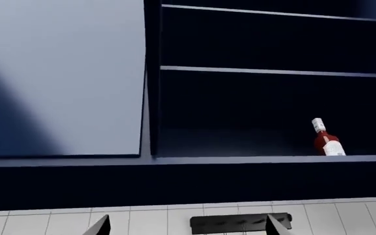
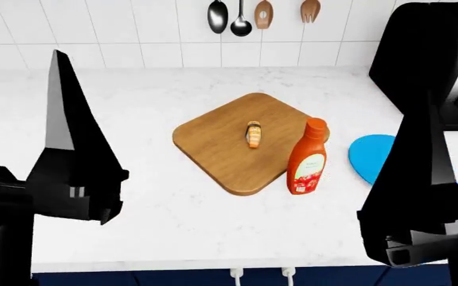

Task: Pick the sushi from the plate and place it on the cutting board. Then pick the condiment bottle from the cabinet and place it next to the cutting board.

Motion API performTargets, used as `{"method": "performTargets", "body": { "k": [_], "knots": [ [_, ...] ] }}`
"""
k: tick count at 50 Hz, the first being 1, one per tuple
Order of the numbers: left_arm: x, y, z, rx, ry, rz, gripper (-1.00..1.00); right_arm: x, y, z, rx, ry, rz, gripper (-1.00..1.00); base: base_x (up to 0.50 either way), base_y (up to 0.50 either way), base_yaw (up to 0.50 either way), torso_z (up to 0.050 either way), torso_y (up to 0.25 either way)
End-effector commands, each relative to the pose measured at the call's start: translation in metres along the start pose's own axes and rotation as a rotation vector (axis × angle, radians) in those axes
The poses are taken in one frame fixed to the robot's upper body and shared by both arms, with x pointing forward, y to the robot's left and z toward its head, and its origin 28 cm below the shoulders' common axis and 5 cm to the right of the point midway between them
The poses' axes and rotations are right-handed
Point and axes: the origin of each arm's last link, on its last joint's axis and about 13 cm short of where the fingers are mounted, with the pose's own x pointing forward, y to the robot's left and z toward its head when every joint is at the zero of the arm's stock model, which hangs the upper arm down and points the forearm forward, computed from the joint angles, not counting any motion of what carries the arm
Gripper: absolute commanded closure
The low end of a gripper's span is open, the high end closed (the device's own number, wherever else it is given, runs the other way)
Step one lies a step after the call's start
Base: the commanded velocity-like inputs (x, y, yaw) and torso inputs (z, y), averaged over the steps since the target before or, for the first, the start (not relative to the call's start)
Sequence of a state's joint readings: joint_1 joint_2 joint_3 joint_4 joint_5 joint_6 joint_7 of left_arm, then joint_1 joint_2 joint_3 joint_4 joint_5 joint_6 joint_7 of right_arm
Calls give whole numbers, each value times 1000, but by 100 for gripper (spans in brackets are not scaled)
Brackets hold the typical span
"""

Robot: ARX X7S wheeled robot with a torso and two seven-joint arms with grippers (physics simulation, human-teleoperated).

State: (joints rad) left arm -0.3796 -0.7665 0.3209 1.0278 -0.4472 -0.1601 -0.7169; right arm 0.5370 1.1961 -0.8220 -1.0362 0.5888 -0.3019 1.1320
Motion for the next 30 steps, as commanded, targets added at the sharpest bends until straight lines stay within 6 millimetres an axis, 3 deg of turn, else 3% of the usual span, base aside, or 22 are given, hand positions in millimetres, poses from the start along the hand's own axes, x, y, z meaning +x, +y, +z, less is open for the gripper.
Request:
{"method": "performTargets", "body": {
  "k": [1, 10, 30],
  "knots": [
    [-4, 6, 6, 0, 33, 89, -100, -9, -5, 15, 3, -23, -49, -100, 0, 0, 0, 0, 0],
    [-3, 11, 5, 35, 40, 149, -100, -13, -9, 22, -2, -47, -82, -100, 0, 0, 0, 0, 0],
    [-11, 15, 29, 39, -75, 143, -100, -25, -17, 36, -8, -118, -125, -100, 0, 0, 0, 0, 0]
  ]
}}
